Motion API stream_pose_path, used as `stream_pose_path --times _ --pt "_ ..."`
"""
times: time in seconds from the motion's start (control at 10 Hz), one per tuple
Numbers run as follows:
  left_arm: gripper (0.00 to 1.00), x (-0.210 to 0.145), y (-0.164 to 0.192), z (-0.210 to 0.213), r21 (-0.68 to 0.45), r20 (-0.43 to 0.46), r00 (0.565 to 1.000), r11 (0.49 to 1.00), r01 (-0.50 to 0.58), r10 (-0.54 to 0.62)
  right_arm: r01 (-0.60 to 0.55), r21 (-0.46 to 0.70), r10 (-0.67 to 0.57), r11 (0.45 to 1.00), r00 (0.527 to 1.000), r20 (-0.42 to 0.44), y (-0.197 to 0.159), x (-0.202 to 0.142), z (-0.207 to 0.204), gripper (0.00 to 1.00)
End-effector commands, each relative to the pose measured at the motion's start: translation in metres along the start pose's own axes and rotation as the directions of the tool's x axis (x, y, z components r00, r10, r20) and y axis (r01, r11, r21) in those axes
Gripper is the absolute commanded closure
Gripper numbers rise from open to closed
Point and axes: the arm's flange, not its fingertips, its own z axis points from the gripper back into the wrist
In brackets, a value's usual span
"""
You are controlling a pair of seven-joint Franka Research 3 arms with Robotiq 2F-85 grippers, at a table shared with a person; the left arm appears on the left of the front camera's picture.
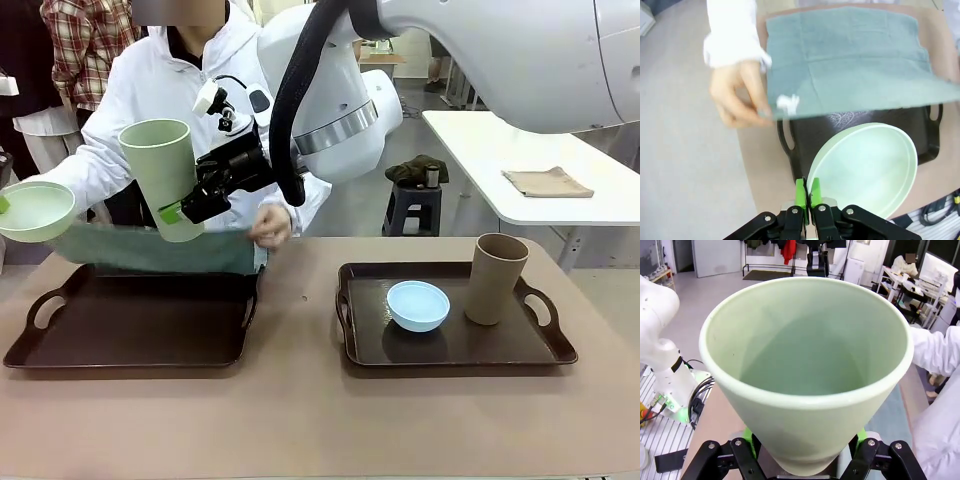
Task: Set up a tray with a mat and arrange the tableware.
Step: Place the Picnic Bowl and Reusable plastic cup back onto the Handle tray in front of the human's position.
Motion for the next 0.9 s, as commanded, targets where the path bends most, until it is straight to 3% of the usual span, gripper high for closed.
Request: stream_pose_path --times 0.0,0.8 --pt "1.00 0.0004 0.0015 0.0014 -0.006 0.005 1.000 1.000 0.008 -0.008 -0.003 0.003 0.003 1.000 1.000 0.000 0.0003 -0.0001 -0.0002 0.39" --pt "1.00 0.0004 0.0015 0.0014 -0.006 0.005 1.000 1.000 0.008 -0.008 -0.003 0.003 0.003 1.000 1.000 0.000 0.0003 -0.0001 -0.0002 0.39"
